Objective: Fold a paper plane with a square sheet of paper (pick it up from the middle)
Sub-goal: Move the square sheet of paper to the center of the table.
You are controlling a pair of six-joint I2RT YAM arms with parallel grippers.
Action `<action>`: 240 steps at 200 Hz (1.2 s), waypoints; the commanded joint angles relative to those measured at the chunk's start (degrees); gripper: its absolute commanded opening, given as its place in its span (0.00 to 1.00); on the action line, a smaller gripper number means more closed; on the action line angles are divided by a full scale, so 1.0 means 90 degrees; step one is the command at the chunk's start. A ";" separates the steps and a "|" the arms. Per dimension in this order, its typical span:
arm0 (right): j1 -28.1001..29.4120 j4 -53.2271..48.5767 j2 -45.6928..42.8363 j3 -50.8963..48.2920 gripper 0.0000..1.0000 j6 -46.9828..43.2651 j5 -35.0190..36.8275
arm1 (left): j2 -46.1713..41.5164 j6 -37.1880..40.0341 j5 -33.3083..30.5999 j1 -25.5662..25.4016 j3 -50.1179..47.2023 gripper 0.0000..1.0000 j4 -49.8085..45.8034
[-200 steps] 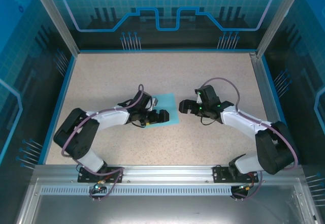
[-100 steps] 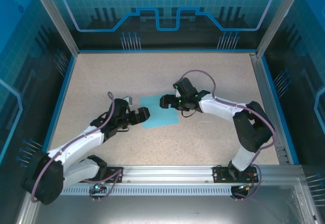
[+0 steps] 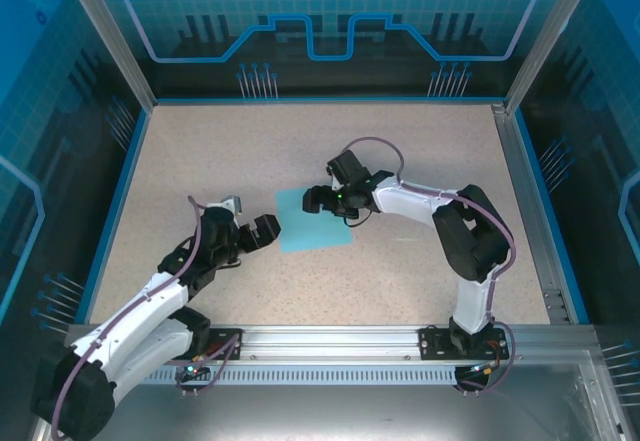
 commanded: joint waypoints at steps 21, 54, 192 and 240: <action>0.0136 0.0154 0.0320 -0.0130 0.88 0.0374 -0.0154 | -0.0066 0.0042 0.0119 0.0061 -0.0081 0.98 0.0015; 0.0123 -0.0112 0.0107 -0.0570 0.86 0.0275 0.0141 | -0.0084 0.0258 0.0464 0.0061 -0.0076 0.99 0.0127; 0.0166 -0.2095 -0.1059 -0.0873 0.91 -0.0635 0.1788 | 0.0130 0.0817 0.0563 0.0061 -0.0057 0.98 0.0346; 0.0855 -0.3593 0.0368 0.0897 0.99 0.0039 0.3050 | 0.0045 0.1012 -0.0091 0.0090 -0.0007 0.98 0.0000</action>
